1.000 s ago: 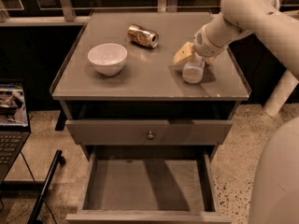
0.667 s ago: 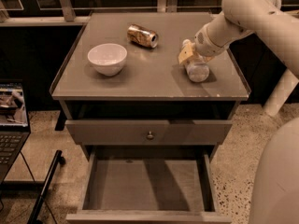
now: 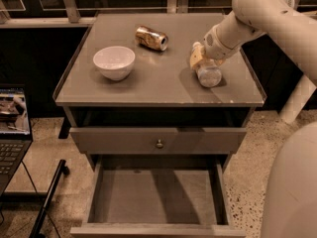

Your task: Place blue plastic bottle into middle drawer

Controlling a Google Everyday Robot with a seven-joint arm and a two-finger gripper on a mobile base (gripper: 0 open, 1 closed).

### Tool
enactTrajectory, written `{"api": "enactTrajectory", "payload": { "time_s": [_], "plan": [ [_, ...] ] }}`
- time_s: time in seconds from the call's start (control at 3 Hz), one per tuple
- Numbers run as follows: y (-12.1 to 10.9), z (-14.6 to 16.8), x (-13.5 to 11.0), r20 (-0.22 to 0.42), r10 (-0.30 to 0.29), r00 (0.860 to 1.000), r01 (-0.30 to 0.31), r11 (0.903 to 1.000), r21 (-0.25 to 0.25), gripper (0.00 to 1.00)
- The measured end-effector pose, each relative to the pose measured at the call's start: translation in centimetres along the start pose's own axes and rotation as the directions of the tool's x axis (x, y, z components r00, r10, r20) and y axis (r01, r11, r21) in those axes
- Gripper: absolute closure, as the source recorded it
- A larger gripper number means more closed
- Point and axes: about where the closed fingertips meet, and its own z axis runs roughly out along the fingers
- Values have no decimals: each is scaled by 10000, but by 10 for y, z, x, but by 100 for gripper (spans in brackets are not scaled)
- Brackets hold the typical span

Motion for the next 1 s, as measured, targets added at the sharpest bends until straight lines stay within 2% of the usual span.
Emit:
{"api": "enactTrajectory", "payload": {
  "time_s": [0.33,0.67,1.0],
  "plan": [
    [4,-16,10,-276,-404,9988,374,9941,-1021,100],
    [11,-51,35,-481,-1724,9838,1538,9516,-2661,100],
    [7,-78,61,-36,-2941,9558,2682,8764,-4001,100]
  ]
}}
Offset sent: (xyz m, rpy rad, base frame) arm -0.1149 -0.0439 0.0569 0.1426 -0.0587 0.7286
